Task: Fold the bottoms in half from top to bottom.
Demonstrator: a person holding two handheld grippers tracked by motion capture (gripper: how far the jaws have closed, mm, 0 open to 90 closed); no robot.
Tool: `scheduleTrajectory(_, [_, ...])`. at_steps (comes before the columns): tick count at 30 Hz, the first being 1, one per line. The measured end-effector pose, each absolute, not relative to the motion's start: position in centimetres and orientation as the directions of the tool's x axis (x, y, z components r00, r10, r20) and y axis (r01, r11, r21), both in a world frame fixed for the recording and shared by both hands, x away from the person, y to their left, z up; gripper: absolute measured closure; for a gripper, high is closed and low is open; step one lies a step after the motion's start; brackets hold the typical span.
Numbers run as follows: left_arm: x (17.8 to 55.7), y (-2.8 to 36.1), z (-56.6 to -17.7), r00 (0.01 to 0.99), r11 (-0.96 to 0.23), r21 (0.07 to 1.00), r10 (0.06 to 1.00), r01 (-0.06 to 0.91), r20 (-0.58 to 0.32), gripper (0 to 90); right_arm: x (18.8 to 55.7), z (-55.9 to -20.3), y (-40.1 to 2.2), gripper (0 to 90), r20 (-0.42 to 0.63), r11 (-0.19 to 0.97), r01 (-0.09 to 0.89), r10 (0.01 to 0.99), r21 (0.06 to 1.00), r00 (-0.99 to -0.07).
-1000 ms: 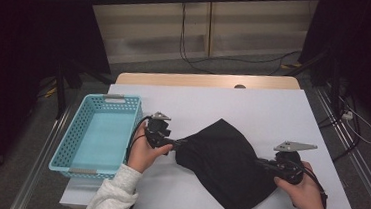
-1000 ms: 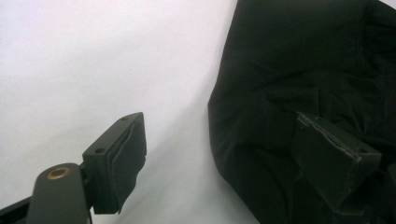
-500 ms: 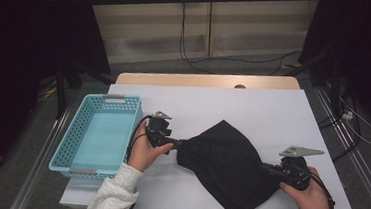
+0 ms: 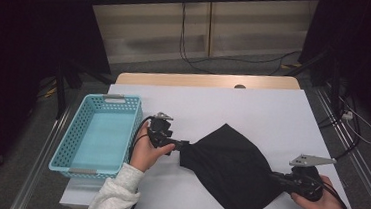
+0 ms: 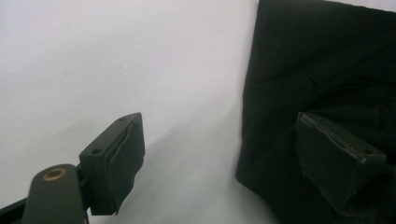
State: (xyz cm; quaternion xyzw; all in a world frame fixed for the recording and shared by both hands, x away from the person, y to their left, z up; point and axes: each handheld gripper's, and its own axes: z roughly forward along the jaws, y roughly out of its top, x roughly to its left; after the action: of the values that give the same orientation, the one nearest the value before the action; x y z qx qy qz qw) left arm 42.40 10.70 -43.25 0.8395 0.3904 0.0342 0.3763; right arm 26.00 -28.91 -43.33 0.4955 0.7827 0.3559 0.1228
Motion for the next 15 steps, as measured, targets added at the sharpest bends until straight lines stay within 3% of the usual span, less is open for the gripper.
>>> scheduleTrajectory(3, [42.3, 10.4, -43.4, 0.696, -0.420, 0.653, 0.678, 0.631, -0.237, 17.4, 26.3, -43.4, -28.8, 54.1, 0.117, 0.262, 0.676, 0.880, 0.689, -0.460])
scheduleTrajectory(7, [42.2, 10.1, -43.3, 0.697, -0.415, 0.661, 0.679, 0.625, -0.233, 17.6, 27.2, -43.8, -28.2, 41.0, 0.097, 0.237, 0.641, 0.893, 0.730, -0.440])
scheduleTrajectory(11, [42.2, 9.9, -43.4, 0.688, -0.398, 0.669, 0.685, 0.628, -0.239, 18.2, 28.3, -44.4, -27.3, 37.8, 0.083, 0.234, 0.622, 0.896, 0.747, -0.437])
scheduleTrajectory(15, [42.2, 9.9, -44.0, 0.683, -0.401, 0.654, 0.686, 0.642, -0.251, 20.1, 28.6, -45.6, -26.6, 38.4, 0.075, 0.276, 0.650, 0.885, 0.708, -0.459])
